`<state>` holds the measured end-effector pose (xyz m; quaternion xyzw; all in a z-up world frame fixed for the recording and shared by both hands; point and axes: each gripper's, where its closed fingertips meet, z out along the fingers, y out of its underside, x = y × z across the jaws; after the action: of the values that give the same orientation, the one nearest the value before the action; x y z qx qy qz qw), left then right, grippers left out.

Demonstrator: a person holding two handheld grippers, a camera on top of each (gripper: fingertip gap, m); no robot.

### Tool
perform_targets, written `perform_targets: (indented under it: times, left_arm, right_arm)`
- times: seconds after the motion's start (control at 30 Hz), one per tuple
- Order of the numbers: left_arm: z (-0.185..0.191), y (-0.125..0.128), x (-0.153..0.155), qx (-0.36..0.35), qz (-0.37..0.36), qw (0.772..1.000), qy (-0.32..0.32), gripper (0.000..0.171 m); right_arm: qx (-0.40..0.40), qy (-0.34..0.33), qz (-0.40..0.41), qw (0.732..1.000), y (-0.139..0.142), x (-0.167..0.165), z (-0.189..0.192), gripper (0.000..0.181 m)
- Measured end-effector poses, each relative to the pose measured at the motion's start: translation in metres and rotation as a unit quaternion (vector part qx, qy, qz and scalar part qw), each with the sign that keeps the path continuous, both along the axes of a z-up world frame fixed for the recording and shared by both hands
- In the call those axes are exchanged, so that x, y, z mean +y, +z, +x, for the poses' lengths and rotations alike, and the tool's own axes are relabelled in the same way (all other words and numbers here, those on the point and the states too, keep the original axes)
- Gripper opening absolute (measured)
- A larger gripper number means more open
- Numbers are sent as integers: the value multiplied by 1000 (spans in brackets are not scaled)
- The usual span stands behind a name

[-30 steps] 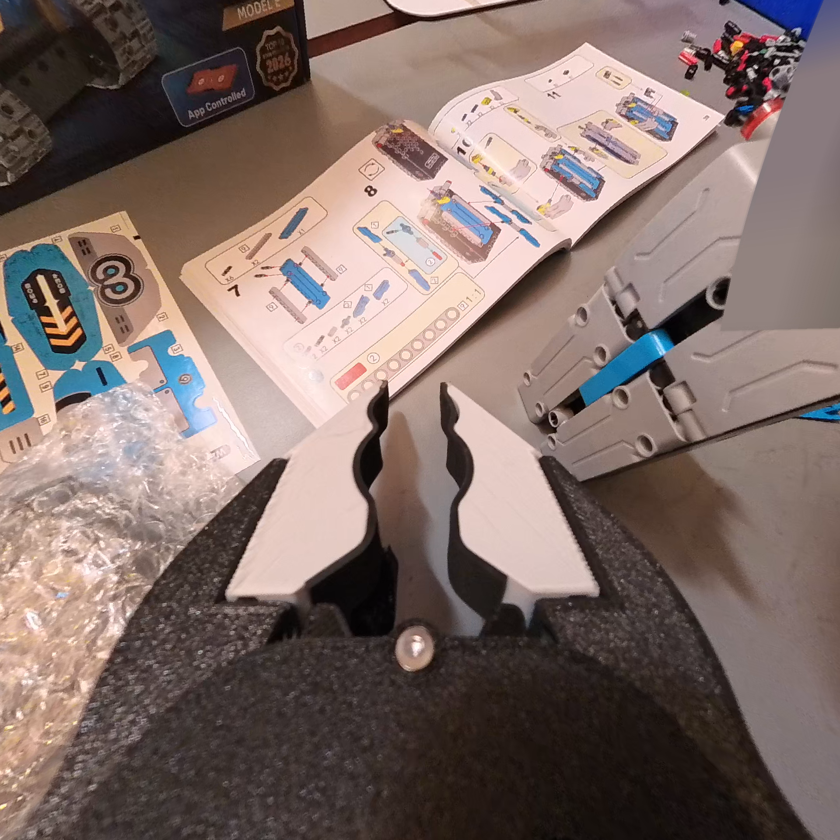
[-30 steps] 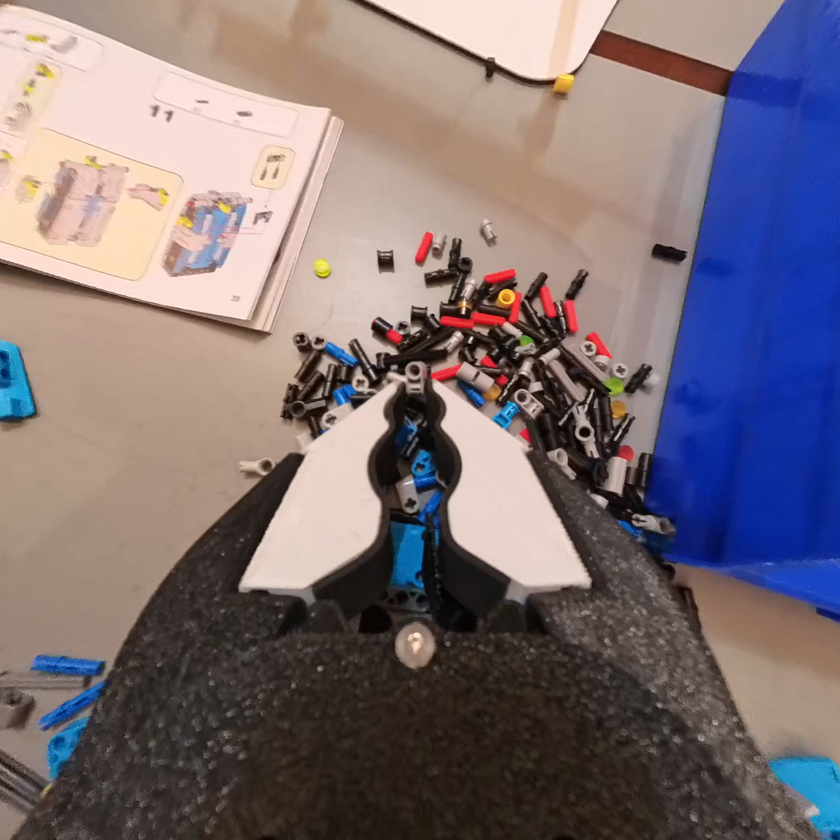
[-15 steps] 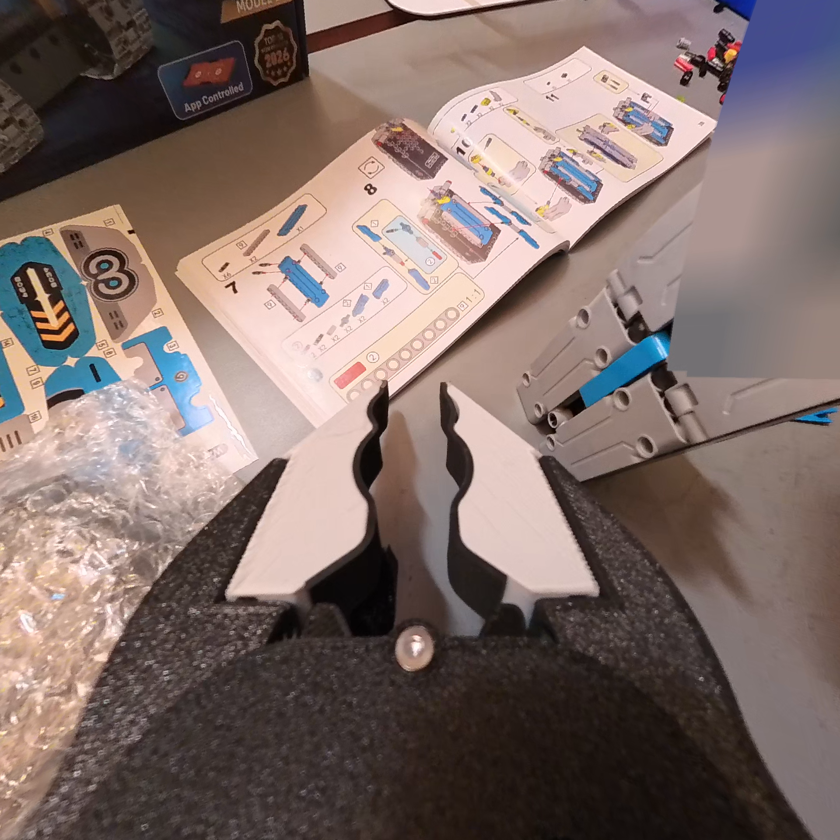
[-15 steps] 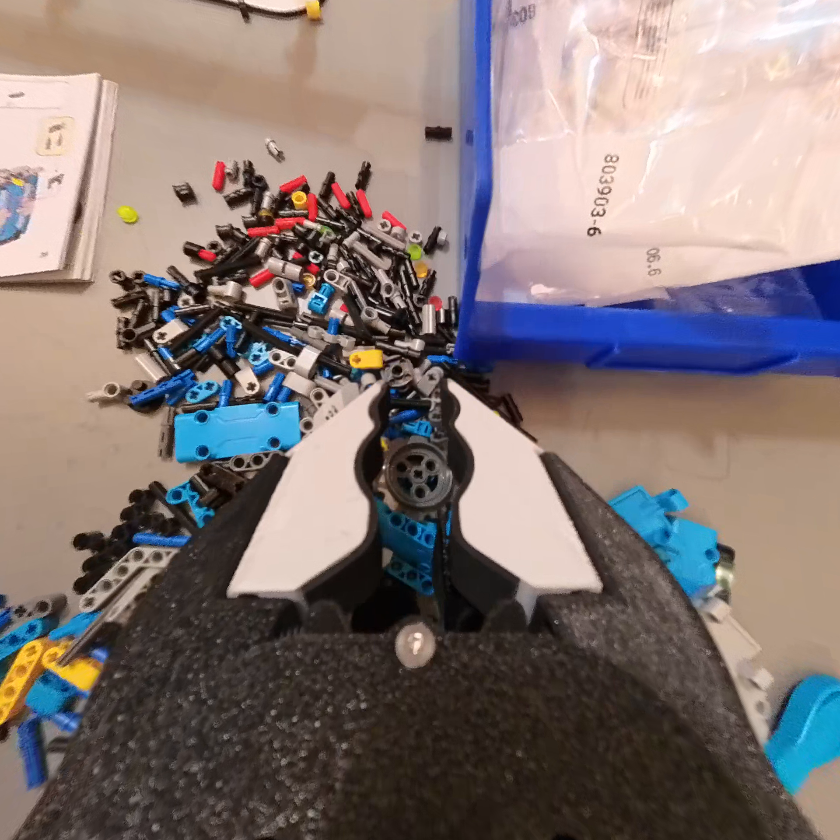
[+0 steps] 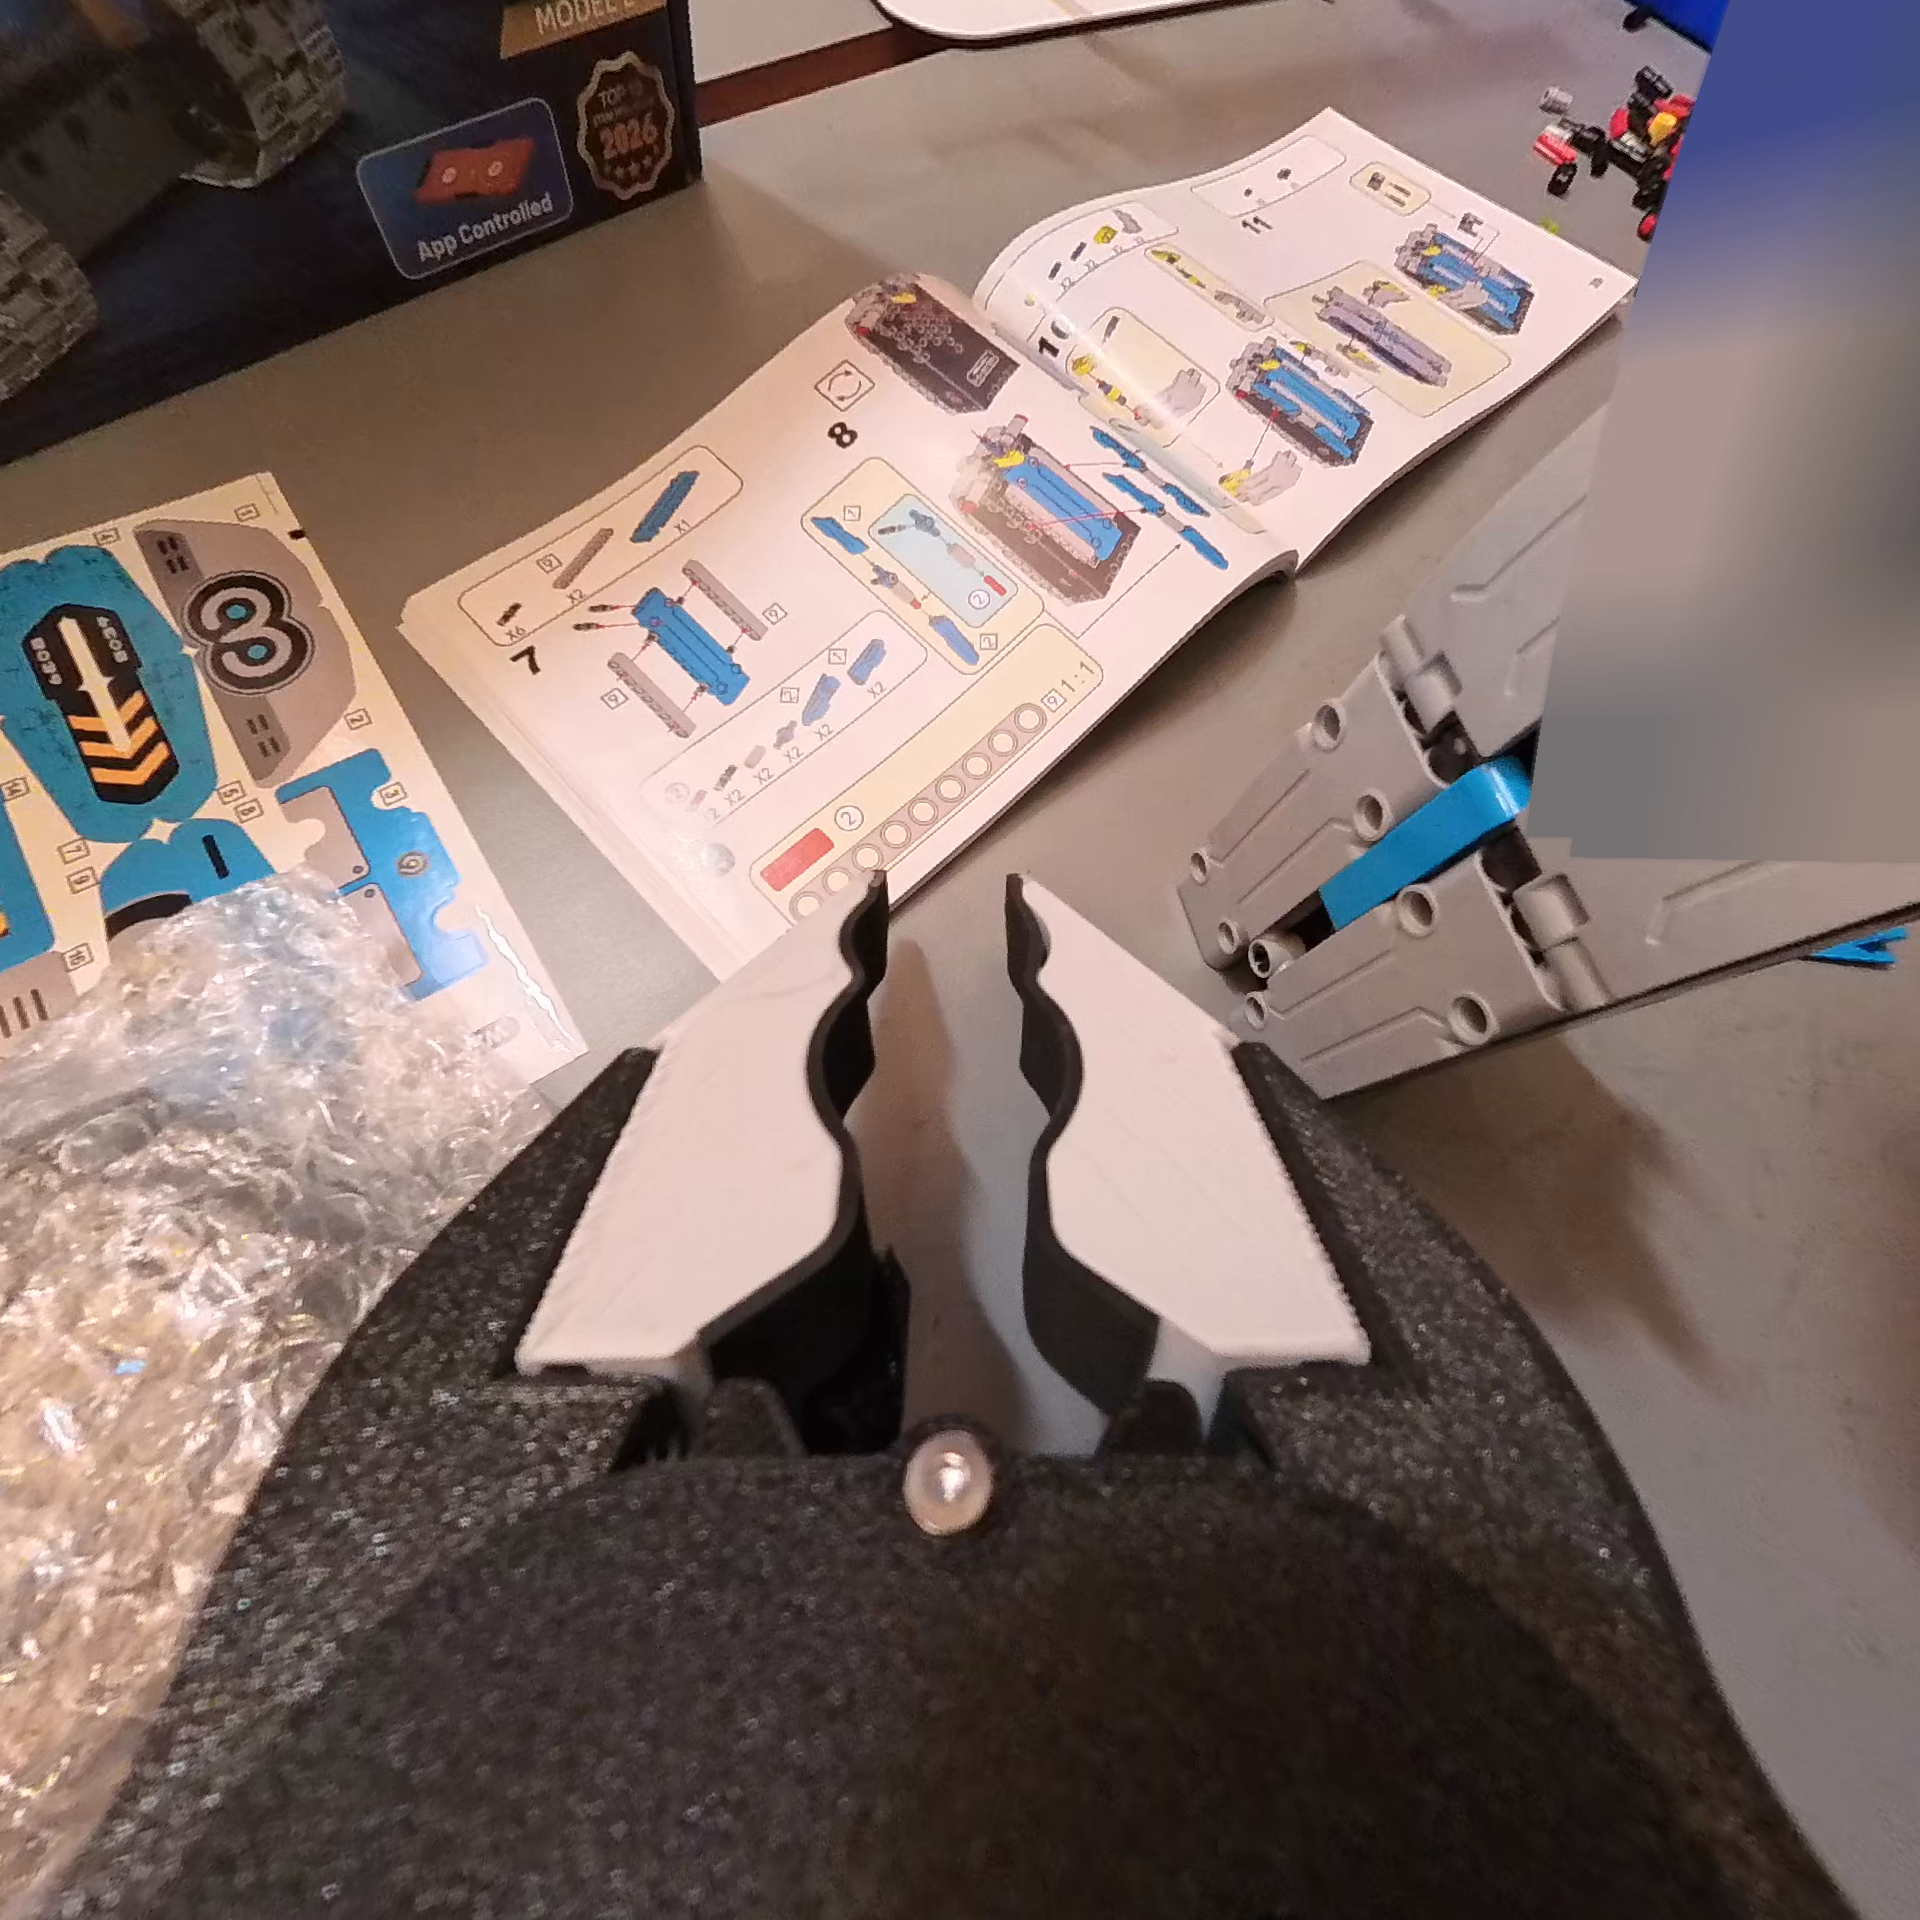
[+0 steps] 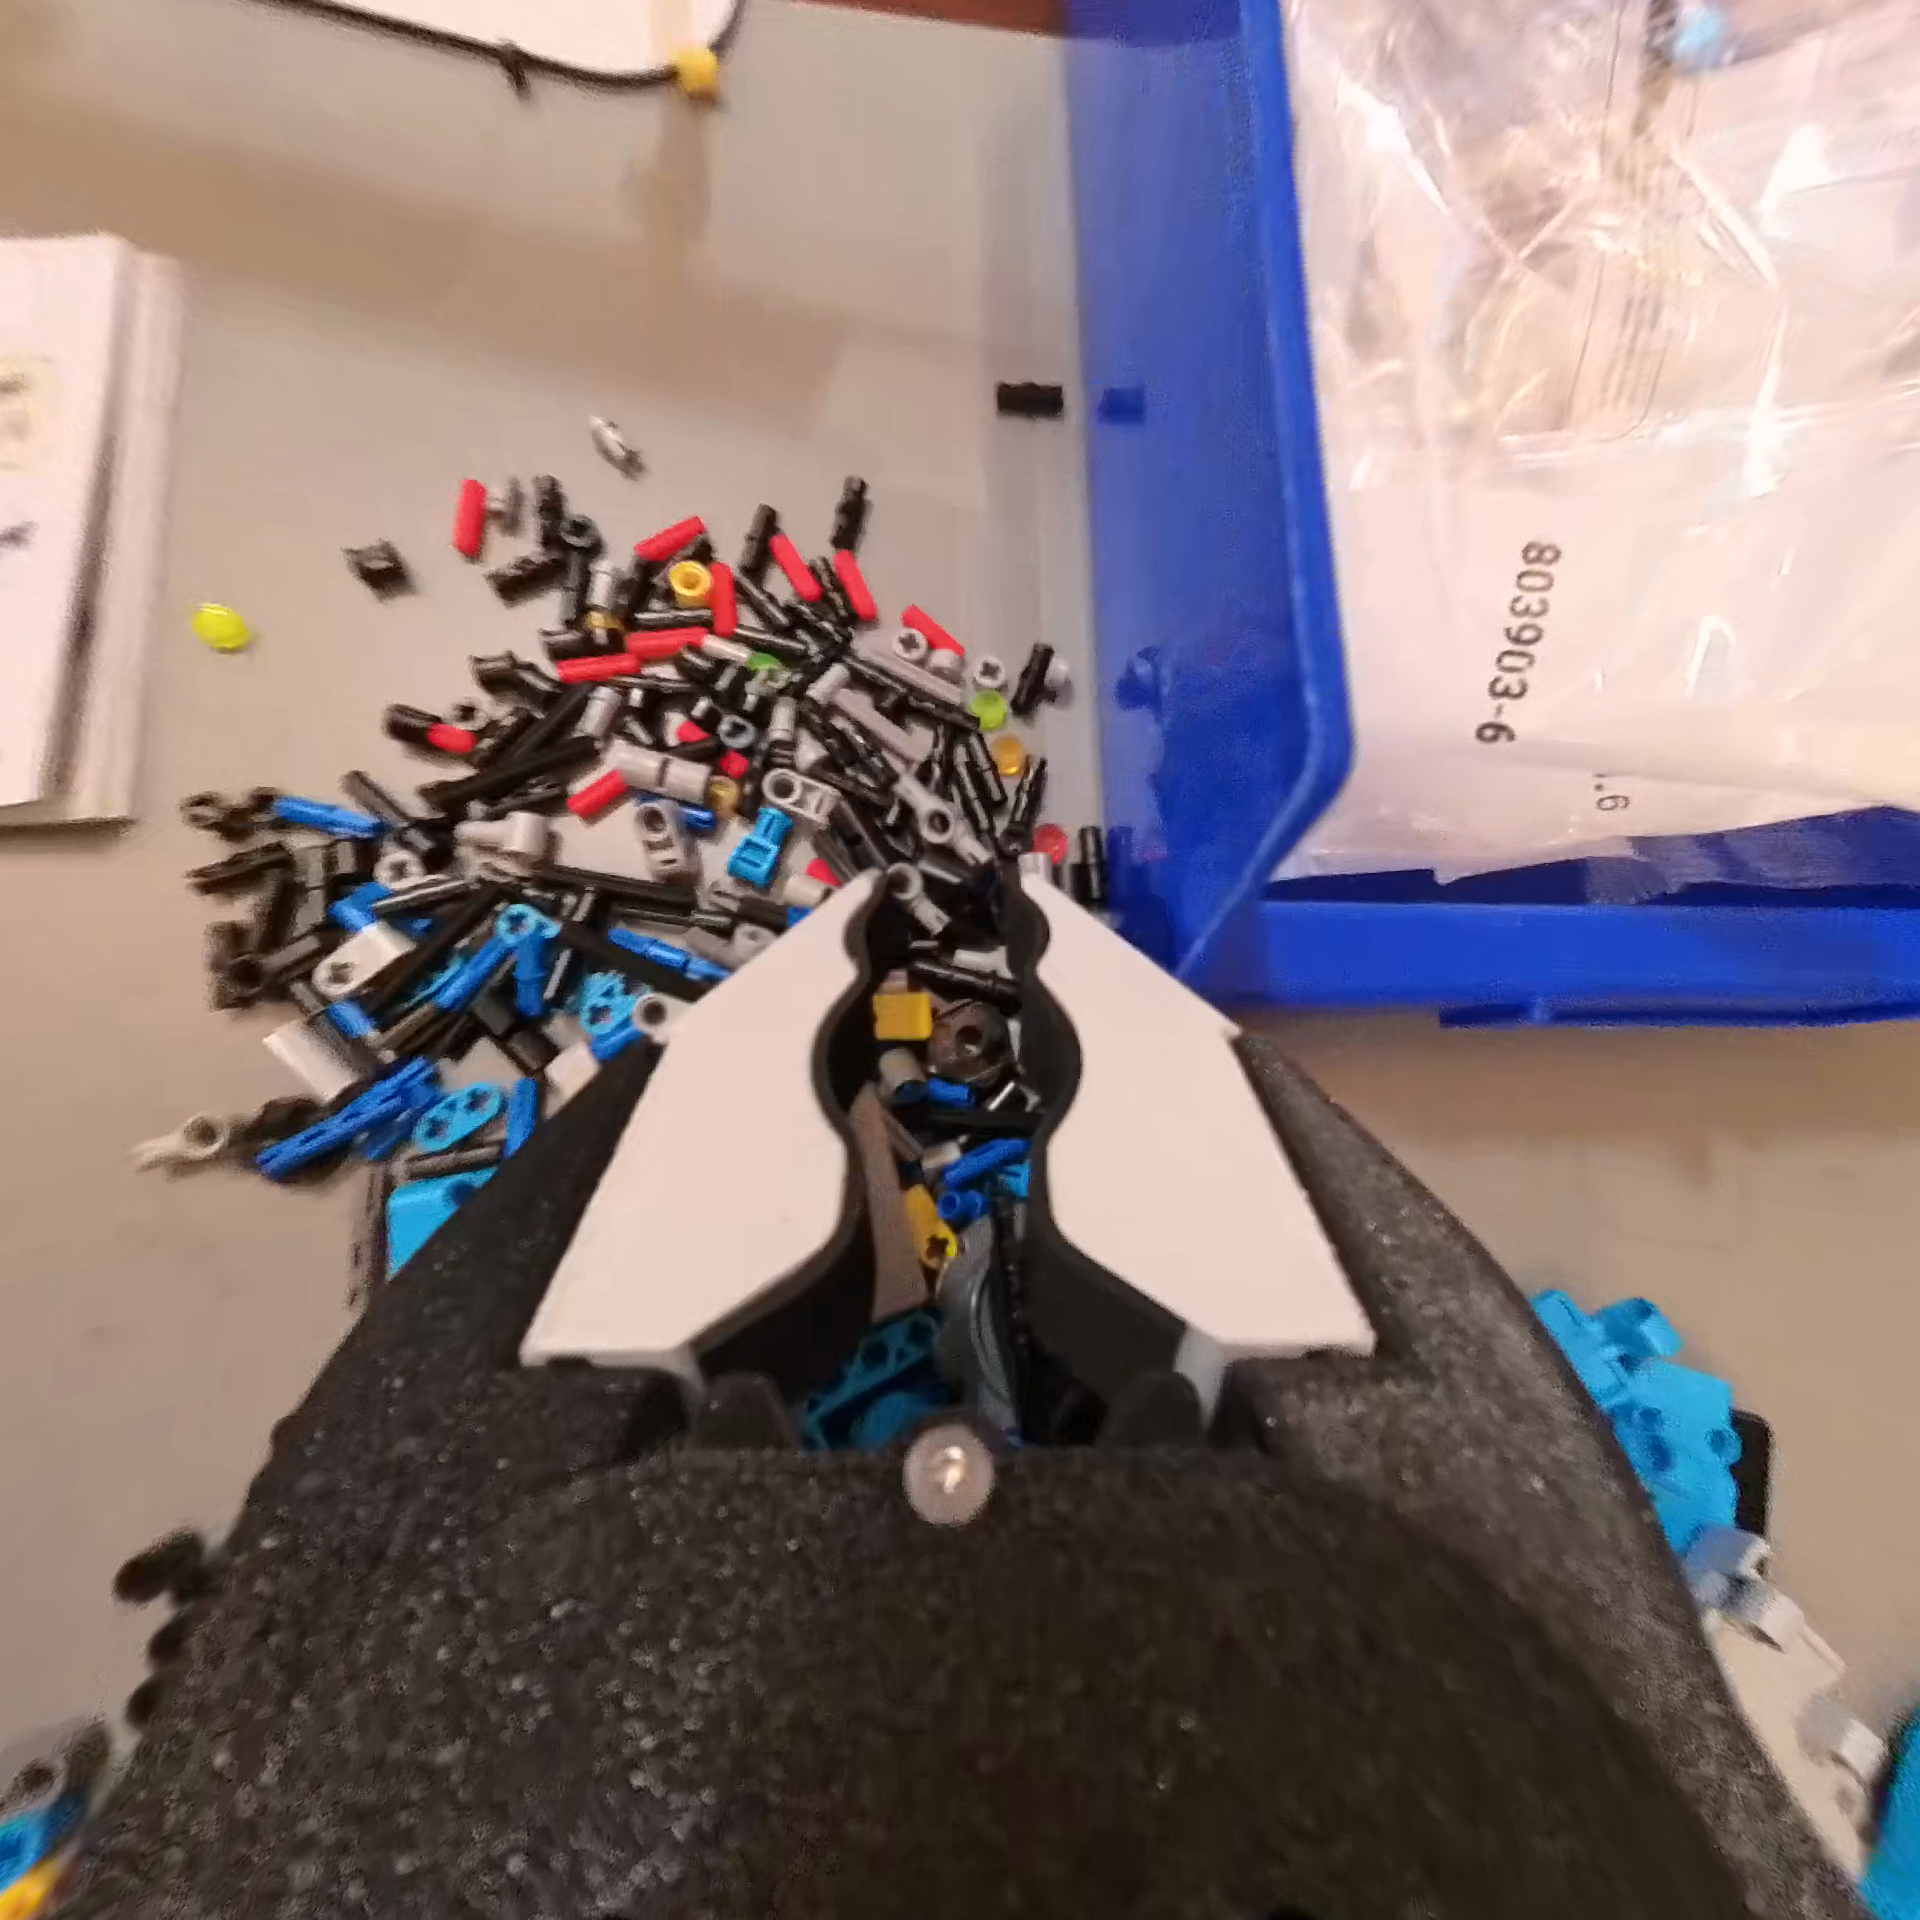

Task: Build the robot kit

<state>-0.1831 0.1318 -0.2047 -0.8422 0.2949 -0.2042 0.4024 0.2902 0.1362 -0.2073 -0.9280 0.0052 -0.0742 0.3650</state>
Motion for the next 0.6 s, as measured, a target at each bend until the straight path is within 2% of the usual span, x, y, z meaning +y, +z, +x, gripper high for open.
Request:
perform_targets:
  times: [0.17,0.23,0.37,0.5,0.6]
  left_arm:
    - [0,0,0,0,1,1000,-1,22]
    - [0,0,0,0,0,1000,0,22]
    - [0,0,0,-1,-1,1000,0,22]
    - [0,0,0,-1,-1,1000,-1,22]
    - [0,0,0,-1,0,1000,-1,22]
  right_arm:
    - [-91,-40,-6,995,3,1,13,18]
    - [-102,-43,-17,994,4,-2,12,18]
    - [-176,-38,5,984,27,-2,13,18]
    - [-194,-32,-48,979,4,-1,16,18]
    - [-212,-43,-60,974,2,-2,25,10]
